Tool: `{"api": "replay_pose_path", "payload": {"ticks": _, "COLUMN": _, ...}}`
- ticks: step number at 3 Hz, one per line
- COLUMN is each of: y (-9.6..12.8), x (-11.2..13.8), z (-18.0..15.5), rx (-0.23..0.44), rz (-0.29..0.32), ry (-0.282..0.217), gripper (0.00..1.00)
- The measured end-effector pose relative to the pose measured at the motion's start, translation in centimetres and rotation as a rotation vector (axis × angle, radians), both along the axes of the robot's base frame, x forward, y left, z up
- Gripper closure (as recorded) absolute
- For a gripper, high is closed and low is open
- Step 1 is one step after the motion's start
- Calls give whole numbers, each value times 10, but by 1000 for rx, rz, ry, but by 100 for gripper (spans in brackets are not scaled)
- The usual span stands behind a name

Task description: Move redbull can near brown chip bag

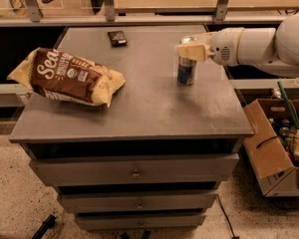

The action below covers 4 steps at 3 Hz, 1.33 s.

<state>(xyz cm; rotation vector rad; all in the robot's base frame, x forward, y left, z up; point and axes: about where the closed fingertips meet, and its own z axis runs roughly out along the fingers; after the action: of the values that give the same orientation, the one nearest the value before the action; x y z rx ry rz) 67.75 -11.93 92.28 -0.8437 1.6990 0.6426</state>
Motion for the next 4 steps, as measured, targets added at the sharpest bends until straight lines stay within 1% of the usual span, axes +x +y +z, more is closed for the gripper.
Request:
{"api": "replay_pose_path", "payload": {"ticks": 1, "y": -2, "x": 3, "z": 1, "rx": 5, "rz": 3, "ry": -2, "gripper": 87}}
{"api": "replay_pose_path", "payload": {"ticks": 2, "y": -7, "x": 6, "z": 10, "rx": 7, "rz": -7, "ry": -3, "gripper": 100}}
{"api": "replay_pose_path", "payload": {"ticks": 3, "y": -12, "x": -2, "z": 28, "rx": 3, "rz": 14, "ry": -8, "gripper": 100}}
{"api": "replay_pose_path", "payload": {"ticks": 4, "y": -11, "x": -20, "z": 48, "rx": 21, "rz": 81, "ry": -24, "gripper": 100}}
